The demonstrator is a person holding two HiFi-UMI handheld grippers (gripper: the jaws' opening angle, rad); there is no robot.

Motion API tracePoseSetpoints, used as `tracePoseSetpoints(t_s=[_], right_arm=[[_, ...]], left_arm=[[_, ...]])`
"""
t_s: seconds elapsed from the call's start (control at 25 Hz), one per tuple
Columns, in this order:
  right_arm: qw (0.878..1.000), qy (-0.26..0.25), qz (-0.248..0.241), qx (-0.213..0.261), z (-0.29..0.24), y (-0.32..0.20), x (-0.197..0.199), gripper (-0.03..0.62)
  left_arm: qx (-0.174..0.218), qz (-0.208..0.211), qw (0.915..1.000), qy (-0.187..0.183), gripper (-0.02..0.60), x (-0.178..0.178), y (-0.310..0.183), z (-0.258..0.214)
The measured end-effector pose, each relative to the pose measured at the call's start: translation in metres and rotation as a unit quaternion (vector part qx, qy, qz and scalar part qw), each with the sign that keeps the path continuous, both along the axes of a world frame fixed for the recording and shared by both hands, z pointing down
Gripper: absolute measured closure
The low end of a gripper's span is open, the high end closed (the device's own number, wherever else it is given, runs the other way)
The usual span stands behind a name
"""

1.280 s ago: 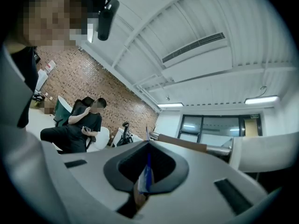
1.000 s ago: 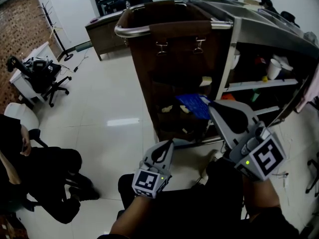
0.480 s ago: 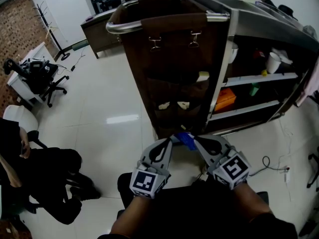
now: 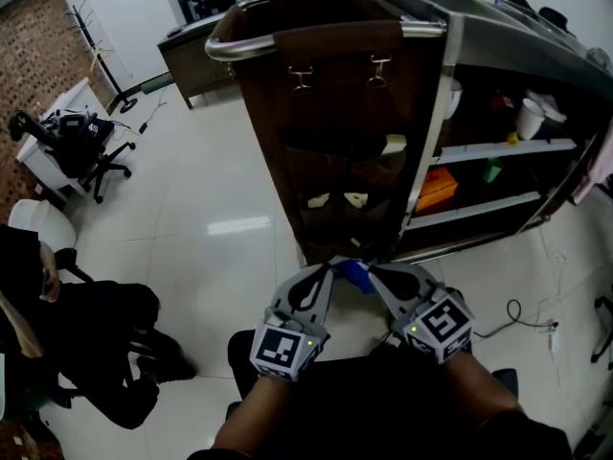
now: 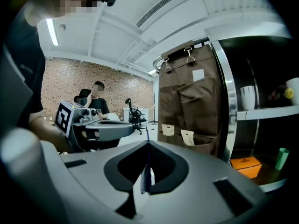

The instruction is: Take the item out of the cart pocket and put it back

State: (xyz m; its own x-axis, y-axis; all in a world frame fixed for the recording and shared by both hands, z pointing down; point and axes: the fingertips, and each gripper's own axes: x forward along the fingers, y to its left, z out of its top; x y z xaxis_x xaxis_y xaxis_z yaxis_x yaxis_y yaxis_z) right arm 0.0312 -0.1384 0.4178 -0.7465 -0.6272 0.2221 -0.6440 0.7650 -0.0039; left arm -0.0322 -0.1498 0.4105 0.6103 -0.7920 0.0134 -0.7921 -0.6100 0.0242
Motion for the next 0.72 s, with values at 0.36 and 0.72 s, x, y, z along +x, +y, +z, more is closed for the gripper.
tracePoseSetpoints(t_s=[0.36,0.72], right_arm=[[1.0,-0.003,-0.001,-0.002,0.0006,0.0021,-0.0013,0.574],[1.0,-0.002,0.001,-0.004,0.0004,0.0003,0.0011,0.574]], left_arm=[[0.002,0.006,1.0,-0.006,0.581,0.0037,0.0021,0.0004],[0.004,-0.001,1.0,-0.009,0.581,0.0018,0.0005,0.0006]])
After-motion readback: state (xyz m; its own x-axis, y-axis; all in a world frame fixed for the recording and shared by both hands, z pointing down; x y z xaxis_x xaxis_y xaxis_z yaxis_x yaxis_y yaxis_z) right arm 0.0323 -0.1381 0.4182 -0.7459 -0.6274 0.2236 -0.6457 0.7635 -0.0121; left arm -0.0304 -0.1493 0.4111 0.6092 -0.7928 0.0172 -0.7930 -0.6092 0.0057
